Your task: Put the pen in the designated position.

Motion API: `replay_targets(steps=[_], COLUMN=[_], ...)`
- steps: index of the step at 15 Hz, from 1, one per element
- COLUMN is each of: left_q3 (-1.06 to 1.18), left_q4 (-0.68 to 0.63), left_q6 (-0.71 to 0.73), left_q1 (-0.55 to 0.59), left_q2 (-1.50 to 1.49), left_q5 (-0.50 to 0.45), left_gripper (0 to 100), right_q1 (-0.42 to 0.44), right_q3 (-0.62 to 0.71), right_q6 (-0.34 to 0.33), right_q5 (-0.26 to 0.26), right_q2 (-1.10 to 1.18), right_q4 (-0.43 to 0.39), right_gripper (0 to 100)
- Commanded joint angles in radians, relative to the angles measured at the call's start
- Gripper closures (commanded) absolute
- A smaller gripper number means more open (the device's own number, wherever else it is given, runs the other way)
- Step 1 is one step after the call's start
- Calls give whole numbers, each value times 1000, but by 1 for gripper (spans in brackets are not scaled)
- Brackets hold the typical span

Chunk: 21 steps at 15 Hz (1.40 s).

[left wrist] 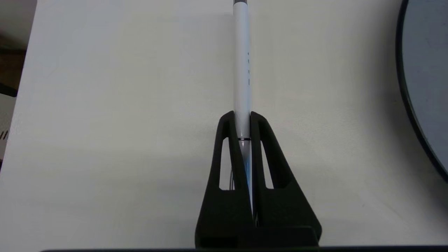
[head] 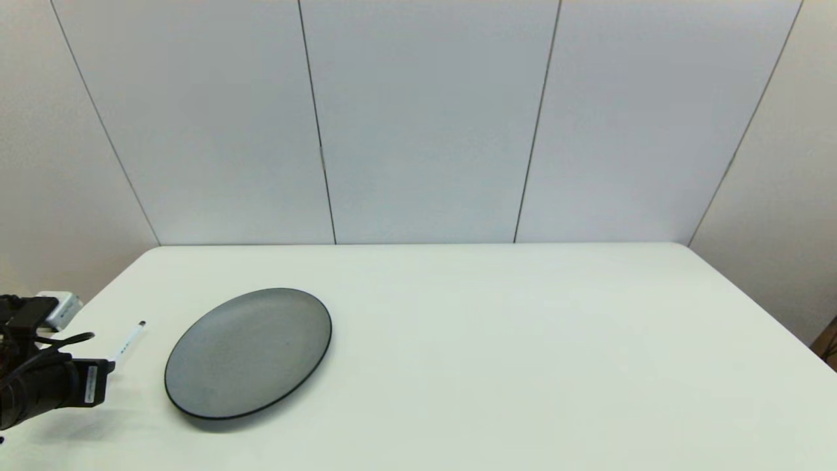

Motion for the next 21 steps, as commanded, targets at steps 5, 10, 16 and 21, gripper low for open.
replay_targets(steps=[5,10,16,21], left_q3=[-4,-4,-19,-143], left_q4=[-8,-5,-8,-1], left_q6=[8,9,9,5], left_q1=[2,2,2,2], left_q2=[44,54,54,-12], left_q5=[-1,-1,-1,1], left_gripper=[100,0,0,0], right_q1=[0,0,0,0], right_q3=[0,0,0,0], right_q6=[-1,-1,-1,-1], right_q5=[-1,0,0,0], right_q2=[0,1,1,1], right_q4=[0,-2,0,0], right_gripper=[0,0,0,0])
